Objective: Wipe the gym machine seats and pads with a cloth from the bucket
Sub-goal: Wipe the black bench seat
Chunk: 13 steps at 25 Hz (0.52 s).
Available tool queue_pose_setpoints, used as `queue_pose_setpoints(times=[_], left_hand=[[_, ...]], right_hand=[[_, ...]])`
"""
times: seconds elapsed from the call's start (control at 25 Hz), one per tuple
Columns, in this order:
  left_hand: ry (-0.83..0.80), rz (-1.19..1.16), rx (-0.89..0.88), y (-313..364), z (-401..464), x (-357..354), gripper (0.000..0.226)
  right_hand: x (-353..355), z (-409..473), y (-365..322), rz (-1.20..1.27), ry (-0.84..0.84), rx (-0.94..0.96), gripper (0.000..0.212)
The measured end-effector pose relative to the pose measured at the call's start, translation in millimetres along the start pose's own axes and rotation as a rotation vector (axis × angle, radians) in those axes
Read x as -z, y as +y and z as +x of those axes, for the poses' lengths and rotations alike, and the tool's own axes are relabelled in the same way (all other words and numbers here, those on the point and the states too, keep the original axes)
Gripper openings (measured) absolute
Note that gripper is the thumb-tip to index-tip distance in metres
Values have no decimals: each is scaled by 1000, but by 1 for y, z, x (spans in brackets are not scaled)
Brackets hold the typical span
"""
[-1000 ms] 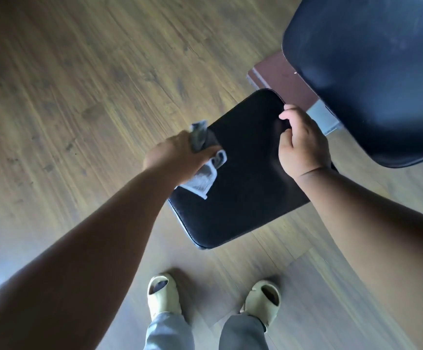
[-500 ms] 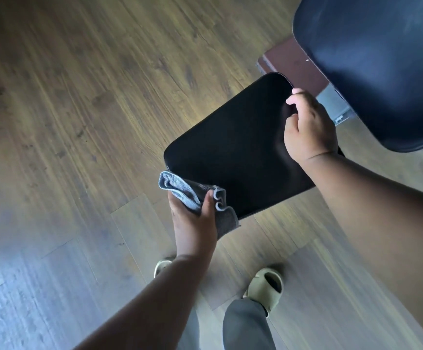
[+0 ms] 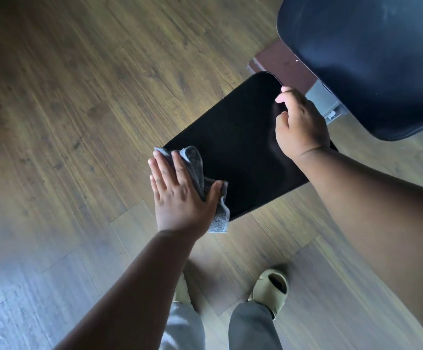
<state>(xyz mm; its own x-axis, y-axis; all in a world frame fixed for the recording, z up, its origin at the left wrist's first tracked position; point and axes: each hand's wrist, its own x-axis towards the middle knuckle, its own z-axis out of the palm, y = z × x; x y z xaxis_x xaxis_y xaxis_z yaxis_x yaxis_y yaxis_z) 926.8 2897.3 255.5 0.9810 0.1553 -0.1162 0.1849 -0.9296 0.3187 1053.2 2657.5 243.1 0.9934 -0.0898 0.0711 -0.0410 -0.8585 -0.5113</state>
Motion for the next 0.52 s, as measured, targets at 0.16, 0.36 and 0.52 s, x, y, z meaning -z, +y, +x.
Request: queue_pose_setpoints(times=[0.16,0.36,0.52], left_hand=[[-97,277,-271,18,54,13,109],[-227,400,-482,94,126,2,103],[-357,241,-597,101,83,2,100]], right_hand=[[0,-1,-1,20,29,13,34],[6,4,3,297,55,-111,33],[34,-18,-14,694,273,-333,30]])
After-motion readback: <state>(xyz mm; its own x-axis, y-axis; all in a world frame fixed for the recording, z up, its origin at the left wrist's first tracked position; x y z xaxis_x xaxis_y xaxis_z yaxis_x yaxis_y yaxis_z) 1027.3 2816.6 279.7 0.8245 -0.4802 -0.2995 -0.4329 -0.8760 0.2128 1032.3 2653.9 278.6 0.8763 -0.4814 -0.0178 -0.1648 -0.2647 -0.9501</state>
